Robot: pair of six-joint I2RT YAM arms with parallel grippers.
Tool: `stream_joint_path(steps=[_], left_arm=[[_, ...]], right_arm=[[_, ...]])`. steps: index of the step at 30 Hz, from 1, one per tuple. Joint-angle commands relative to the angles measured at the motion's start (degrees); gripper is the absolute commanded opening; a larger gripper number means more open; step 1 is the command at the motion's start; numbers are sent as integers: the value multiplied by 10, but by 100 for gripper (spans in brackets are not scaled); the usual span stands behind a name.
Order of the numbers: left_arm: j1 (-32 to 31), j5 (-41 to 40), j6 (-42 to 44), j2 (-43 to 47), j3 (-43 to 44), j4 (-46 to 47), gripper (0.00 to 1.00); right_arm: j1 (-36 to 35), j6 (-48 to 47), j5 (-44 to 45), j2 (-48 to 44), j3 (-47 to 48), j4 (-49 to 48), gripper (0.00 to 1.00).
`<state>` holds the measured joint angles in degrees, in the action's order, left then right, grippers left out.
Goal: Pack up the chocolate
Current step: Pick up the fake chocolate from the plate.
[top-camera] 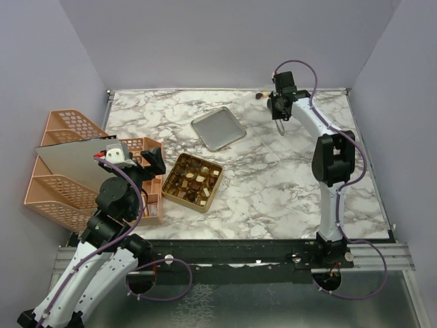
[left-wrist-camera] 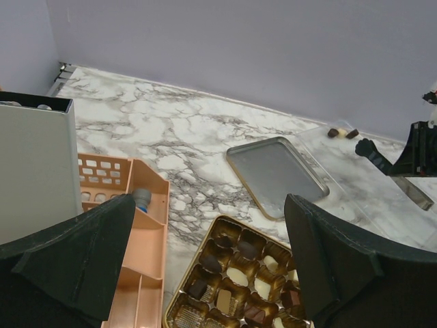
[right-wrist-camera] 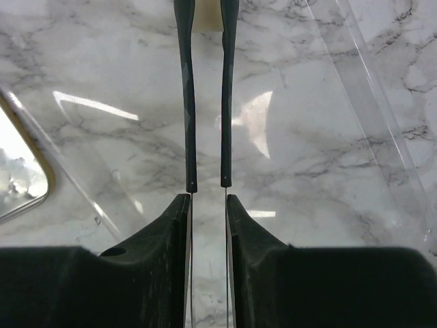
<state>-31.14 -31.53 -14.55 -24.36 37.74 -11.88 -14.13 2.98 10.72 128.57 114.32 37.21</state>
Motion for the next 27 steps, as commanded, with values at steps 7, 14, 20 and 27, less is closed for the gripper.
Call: stream_joint_path(steps=[7,14,20,27], left_arm=[[0,1,-1,15,-4,9,99],[0,-4,-1,18,-4,9,99],[0,-6,0,17,-4,9,99],[0,-10,2,16,-5,9,99]], right_arm=[[1,41,-102,-160,-146,-29,26],[-21,55,-184,-253,-221,-48,26],[-59,64,-212,-319,-262,-46,26],[-137,93,-214,-391,-320,-49,26]])
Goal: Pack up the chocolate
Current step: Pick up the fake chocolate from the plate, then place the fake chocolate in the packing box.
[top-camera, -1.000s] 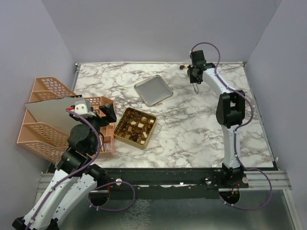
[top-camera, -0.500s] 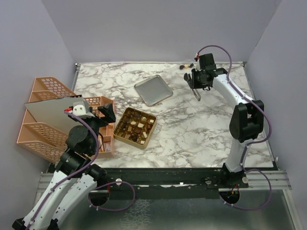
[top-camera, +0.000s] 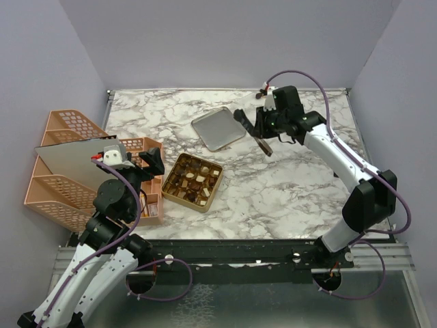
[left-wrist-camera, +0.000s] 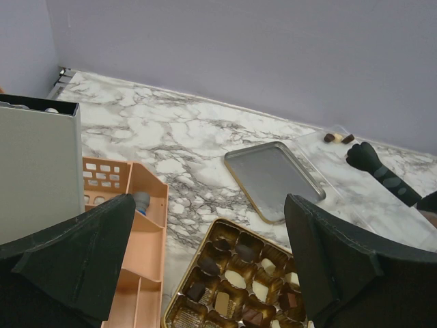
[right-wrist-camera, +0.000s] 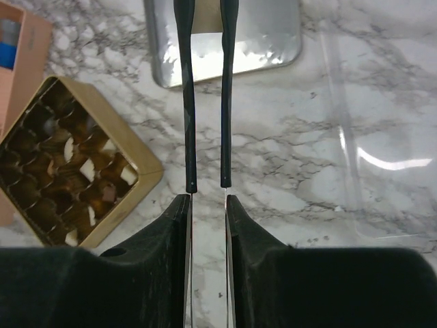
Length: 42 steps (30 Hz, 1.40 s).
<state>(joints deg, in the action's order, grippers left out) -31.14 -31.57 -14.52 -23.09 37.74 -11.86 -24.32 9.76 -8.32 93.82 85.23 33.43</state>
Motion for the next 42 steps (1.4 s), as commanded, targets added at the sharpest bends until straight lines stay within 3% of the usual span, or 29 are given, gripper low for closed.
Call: stream_joint_path(steps=[1,9,20,42], left_arm=[[0,-11,2,3,-5,8,99],[0,-12,1,6,-5,7,99],[0,-16,0,7,-4,5,99],[1,-33,0,23,-8,9,99]], right_arm=[[-46,31,-28,-52,-36,-12,26],[-167,74,-14,-94,-92,-30,26],[-298,92,2,-71,-111,-32,27],[-362,76,-13,29,-46,-12,29]])
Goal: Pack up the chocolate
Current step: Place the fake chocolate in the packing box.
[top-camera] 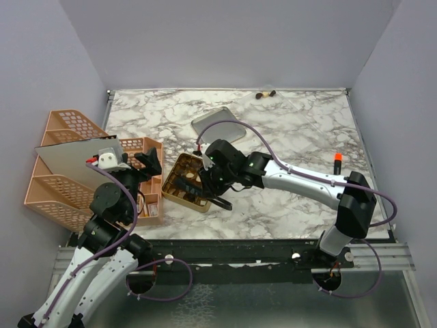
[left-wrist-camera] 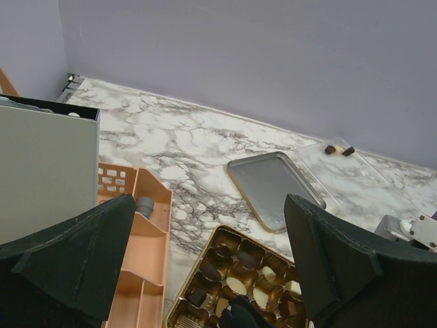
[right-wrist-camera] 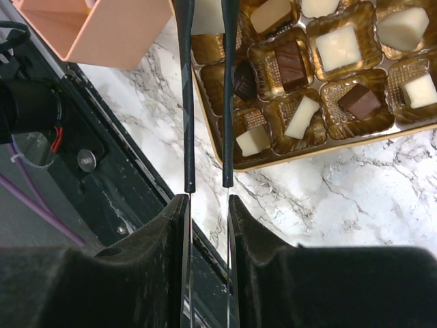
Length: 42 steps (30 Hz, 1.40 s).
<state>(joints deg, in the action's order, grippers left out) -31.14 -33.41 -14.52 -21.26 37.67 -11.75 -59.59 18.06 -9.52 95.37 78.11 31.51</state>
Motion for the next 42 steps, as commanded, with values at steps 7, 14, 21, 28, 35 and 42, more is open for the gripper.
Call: stream_joint_path(steps=[7,14,21,28,35,42], left_arm=[[1,-14,0,5,-7,8,99],[1,-13,0,4,-8,9,99],[1,-13,1,4,-8,9,99],[1,-11,1,2,-9,11,99],[1,-11,2,3,-9,11,99],[1,-11,2,5,-9,10,99]], right_arm=[[-15,-14,5,24,30,25,31],[-19,-18,13,26,31,30,34],[-21,-21,18,31,33,35,36],[-22,-21,23,30,34,41,36],[-22,-18,23,24,36,41,37],[-22,-17,33,24,32,39,38]])
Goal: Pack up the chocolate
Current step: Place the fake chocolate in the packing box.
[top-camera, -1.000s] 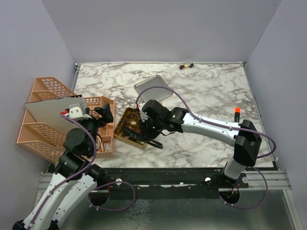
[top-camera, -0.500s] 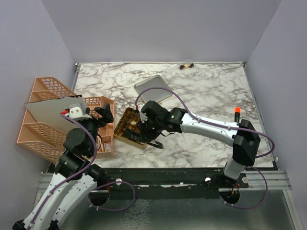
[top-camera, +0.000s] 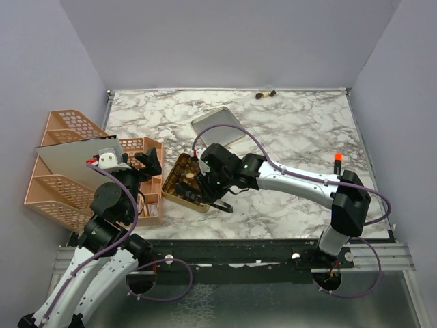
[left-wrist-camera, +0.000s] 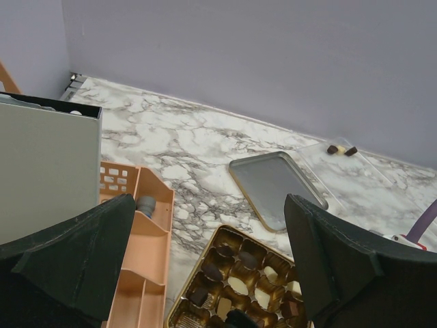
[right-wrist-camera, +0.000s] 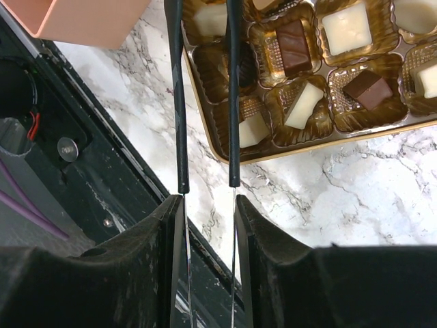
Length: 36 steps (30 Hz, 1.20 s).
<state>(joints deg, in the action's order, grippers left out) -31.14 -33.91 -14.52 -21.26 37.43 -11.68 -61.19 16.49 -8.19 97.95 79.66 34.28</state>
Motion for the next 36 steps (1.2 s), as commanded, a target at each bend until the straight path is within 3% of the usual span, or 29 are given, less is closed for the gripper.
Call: stream_joint_path(steps=[1,20,27,36], left_arm=[[1,-6,2,5,-7,9,99],[1,-4,1,10,-6,9,99],[1,-1,0,15,-5,9,99],[1,3,-1,15,-6,10,99]], right_arm=[[-6,0,19,-2,15,11,38],[-6,7,47,-31,63,17,36],[3,-11,135,-31,93,48,36],[74,-42,217,-10,137,69,36]])
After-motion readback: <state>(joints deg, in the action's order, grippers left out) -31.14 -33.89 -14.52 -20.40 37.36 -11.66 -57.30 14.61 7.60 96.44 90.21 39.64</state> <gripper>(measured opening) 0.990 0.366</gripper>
